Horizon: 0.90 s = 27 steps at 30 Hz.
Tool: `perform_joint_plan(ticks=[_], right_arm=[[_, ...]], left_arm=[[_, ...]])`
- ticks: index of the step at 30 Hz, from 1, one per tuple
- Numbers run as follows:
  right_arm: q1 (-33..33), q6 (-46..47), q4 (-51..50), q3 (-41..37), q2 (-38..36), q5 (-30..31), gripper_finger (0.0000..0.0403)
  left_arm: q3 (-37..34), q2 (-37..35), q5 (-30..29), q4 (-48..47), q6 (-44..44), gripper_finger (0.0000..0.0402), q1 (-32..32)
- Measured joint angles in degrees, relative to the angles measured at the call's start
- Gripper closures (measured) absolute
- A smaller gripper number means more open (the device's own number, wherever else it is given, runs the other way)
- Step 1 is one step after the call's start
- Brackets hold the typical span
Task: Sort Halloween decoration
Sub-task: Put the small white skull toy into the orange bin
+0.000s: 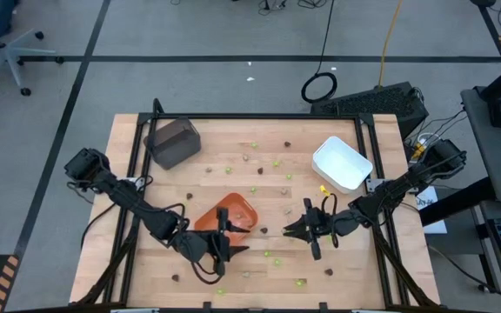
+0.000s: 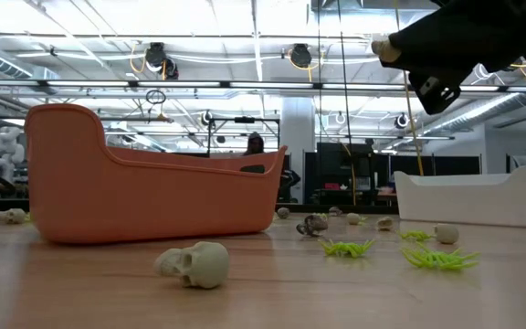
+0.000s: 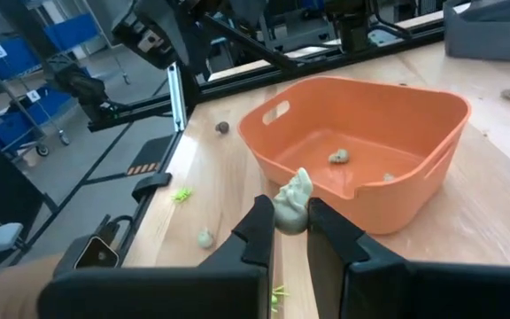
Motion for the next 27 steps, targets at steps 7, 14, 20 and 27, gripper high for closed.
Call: perform_joint_plan(ticks=[7, 14, 20, 27], right_arm=[[-0.2, -2.0, 0.7, 0.0, 0.0, 0.0, 0.0375], [-2.8, -4.3, 3.8, 0.0, 0.0, 0.0, 0.0374], [-6.8, -4.3, 4.9, 0.2, 0.0, -4.4, 0.0374], [-8.6, -4.5, 4.8, 0.2, 0.0, -6.4, 0.0374]], left_arm=[[0.0, 1.1, 3.4, 2.9, 7.3, 0.0191, 2.6], [0.7, 3.6, 7.4, 10.5, 17.7, 0.0191, 5.4], [1.4, 3.6, 11.2, 10.4, 19.3, 0.0191, 8.6], [1.4, 3.6, 20.5, 9.4, 20.9, 0.0191, 11.3]])
